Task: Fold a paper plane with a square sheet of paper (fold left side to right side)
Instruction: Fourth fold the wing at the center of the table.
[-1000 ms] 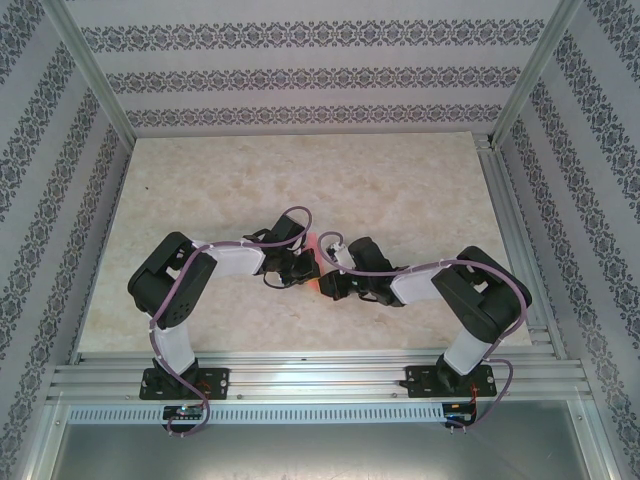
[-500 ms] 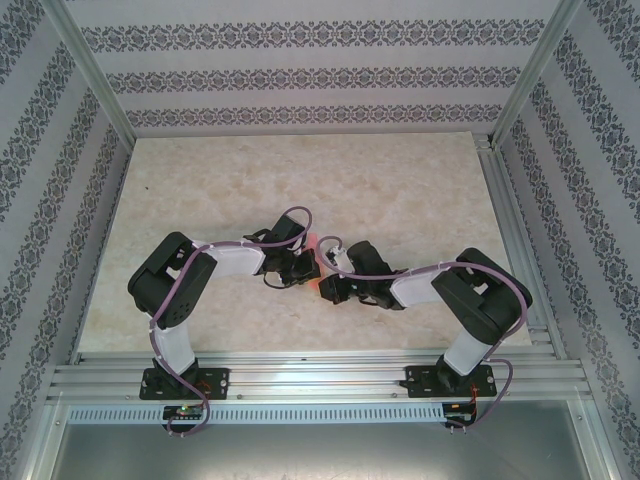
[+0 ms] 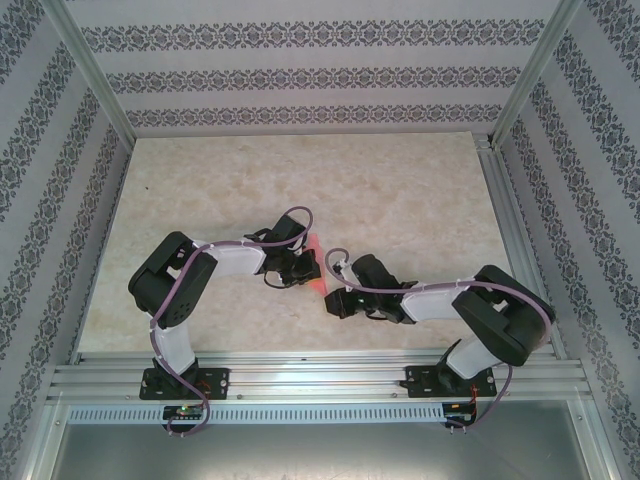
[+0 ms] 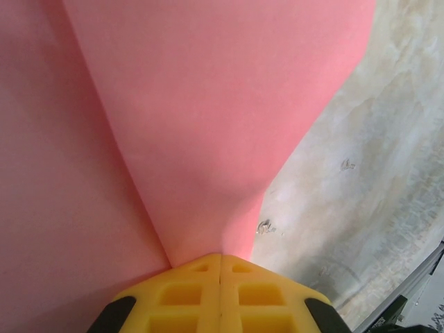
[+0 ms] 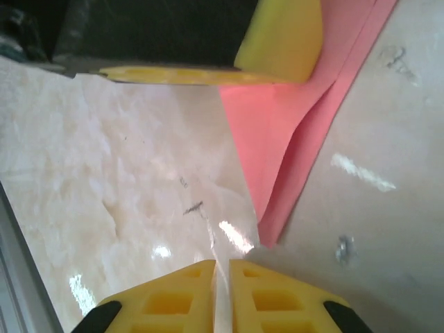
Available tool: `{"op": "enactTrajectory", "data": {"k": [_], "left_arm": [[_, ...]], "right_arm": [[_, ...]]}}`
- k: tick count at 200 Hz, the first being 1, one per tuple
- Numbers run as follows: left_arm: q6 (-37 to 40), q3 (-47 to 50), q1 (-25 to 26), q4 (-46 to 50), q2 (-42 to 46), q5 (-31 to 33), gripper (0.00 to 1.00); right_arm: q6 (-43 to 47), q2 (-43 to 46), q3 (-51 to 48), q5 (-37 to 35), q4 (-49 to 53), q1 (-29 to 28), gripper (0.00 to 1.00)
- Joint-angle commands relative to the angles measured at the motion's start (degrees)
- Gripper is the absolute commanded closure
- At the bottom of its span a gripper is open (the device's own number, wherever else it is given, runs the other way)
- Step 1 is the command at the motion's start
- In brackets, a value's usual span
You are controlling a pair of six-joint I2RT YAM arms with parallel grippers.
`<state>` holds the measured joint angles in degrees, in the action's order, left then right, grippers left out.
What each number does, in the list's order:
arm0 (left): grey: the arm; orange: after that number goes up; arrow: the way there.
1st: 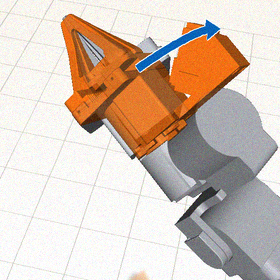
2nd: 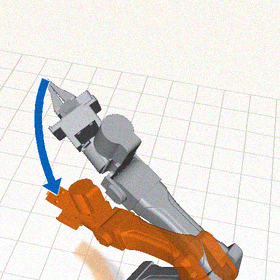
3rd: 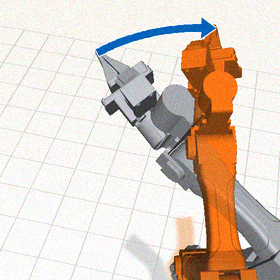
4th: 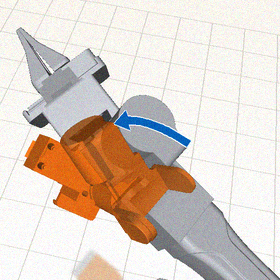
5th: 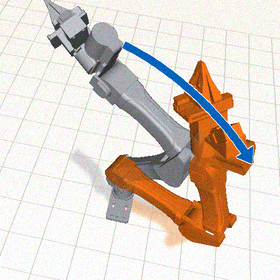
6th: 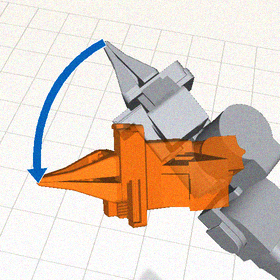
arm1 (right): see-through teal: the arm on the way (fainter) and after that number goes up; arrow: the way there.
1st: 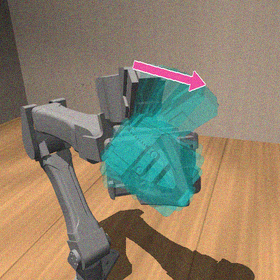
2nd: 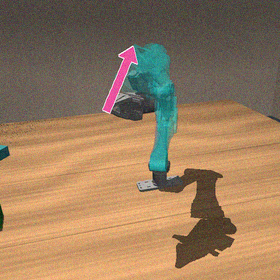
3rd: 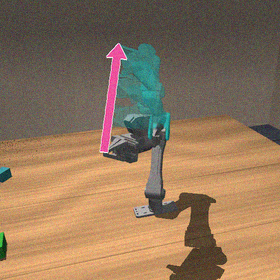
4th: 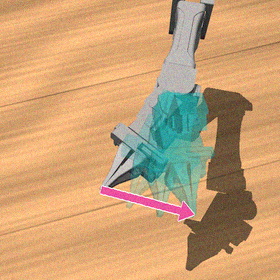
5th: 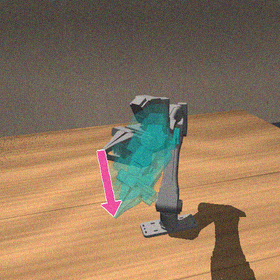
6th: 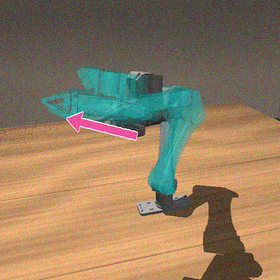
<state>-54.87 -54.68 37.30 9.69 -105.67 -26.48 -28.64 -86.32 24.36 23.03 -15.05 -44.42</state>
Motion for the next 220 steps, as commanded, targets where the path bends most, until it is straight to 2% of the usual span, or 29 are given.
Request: {"op": "enactTrajectory", "data": {"k": [1, 28, 57, 81, 160, 220], "left_arm": [[1.17, 2.09, 0.85, 8.95, -3.65, 3.82, 1.00], [1.00, 2.20, 0.85, 8.70, -3.46, 3.86, 1.00], [0.82, 2.38, 0.85, 8.37, -3.43, 3.70, 1.00], [0.82, 2.22, 0.85, 8.34, -3.47, 3.69, 1.00], [0.69, 2.36, 0.85, 8.06, -3.45, 3.41, 1.00], [0.80, 1.78, 0.85, 8.63, -2.88, 3.40, 1.00]], "right_arm": [[-1.18, 5.07, -0.44, 1.47, 8.72, 0.80, 0.85], [-3.36, 8.54, 1.15, 4.50, 4.60, 3.87, 0.83], [-6.63, 3.07, 4.68, 9.18, -1.97, 4.61, 0.84], [-8.53, -1.29, 6.87, 9.61, -6.00, 4.06, 0.86], [-7.57, -8.45, 7.26, 7.52, -5.28, 3.47, 0.86], [-8.30, -8.72, 4.69, 3.69, 1.29, 3.66, 0.85]]}}
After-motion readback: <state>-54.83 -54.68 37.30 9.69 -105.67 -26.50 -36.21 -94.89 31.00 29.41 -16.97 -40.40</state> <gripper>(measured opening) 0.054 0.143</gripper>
